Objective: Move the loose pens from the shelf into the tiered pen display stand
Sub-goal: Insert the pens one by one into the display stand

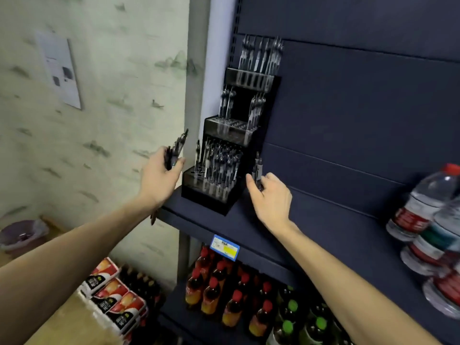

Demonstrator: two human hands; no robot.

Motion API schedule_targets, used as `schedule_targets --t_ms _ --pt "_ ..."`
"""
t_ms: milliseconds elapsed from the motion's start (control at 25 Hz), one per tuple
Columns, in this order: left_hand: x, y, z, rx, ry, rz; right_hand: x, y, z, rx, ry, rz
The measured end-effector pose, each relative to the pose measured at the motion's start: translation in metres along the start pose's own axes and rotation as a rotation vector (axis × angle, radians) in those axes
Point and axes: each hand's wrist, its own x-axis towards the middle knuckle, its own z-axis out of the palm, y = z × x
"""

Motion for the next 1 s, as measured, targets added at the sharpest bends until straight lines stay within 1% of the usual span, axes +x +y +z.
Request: schedule_targets --t_ms 160,240,400,560,680,800,1000 --pt "0.012 -0.012 -0.004 -0.006 -0.031 0.01 -0.003 -0.008 -0.002 -0.028 -0.061 0.207" --pt "0.013 -0.017 -0.001 -0.036 -0.05 0.019 -0.008 -0.012 0.001 -0.038 -0.067 0.25" --pt "0.011 -0.021 0.006 -0.049 -0.109 0.066 -0.014 -0.017 -0.002 -0.117 -0.091 0.225" --pt "0.008 -0.019 0.01 -0.041 -0.144 0.097 -0.01 -0.004 -0.008 -0.176 -0.119 0.161" --pt "0.006 -0.015 0.009 -0.017 -0.164 0.112 -0.008 0.005 -0.011 -0.143 -0.179 0.143" --pt "0.01 -0.014 0.008 -0.001 -0.138 0.085 -0.006 0.011 -0.011 -0.101 -0.264 0.15" --pt "0.007 -0.019 0.007 -0.003 -0.097 0.056 -0.008 0.011 -0.015 0.039 -0.363 0.153"
